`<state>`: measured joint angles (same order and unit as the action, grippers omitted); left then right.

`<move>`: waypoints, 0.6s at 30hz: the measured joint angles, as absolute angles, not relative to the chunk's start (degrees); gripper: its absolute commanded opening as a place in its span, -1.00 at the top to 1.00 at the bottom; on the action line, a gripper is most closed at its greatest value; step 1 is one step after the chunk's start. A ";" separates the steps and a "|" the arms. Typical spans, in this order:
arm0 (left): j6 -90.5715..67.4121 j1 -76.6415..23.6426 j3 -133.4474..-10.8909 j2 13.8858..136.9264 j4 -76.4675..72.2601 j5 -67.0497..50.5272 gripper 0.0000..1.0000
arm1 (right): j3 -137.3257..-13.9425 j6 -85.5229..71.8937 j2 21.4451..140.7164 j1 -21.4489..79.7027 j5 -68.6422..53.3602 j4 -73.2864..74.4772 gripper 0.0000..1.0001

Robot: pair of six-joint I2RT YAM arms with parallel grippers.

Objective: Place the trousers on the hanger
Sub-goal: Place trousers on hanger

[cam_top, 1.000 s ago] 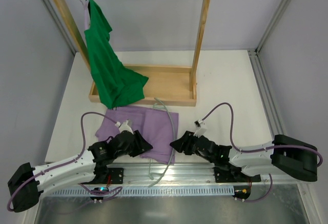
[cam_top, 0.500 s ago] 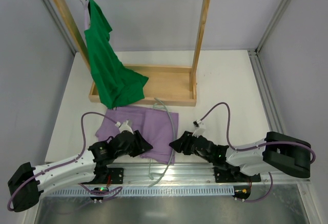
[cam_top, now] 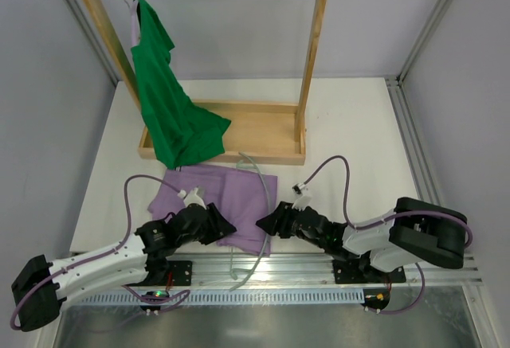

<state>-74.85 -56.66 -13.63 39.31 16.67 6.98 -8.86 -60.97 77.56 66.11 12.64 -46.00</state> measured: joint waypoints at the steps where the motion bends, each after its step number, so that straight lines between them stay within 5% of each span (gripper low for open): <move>1: -74.85 -56.66 -13.56 39.44 16.60 6.96 0.10 | -8.86 -60.75 78.72 66.02 12.21 -47.55 -0.01; 8: -74.94 -56.66 -13.34 41.60 15.90 6.94 0.11 | -8.91 -59.83 84.62 65.76 9.61 -55.11 0.12; 15: -75.02 -56.66 -13.34 42.48 15.70 6.87 0.10 | -8.86 -59.79 85.36 65.32 9.45 -56.60 0.85; 18: -75.02 -56.66 -13.80 41.76 16.36 6.57 0.04 | -8.99 -62.08 83.33 64.86 9.23 -55.61 0.92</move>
<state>-75.02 -56.66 -13.80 41.76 16.36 6.57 -8.99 -62.08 83.33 64.86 9.23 -55.61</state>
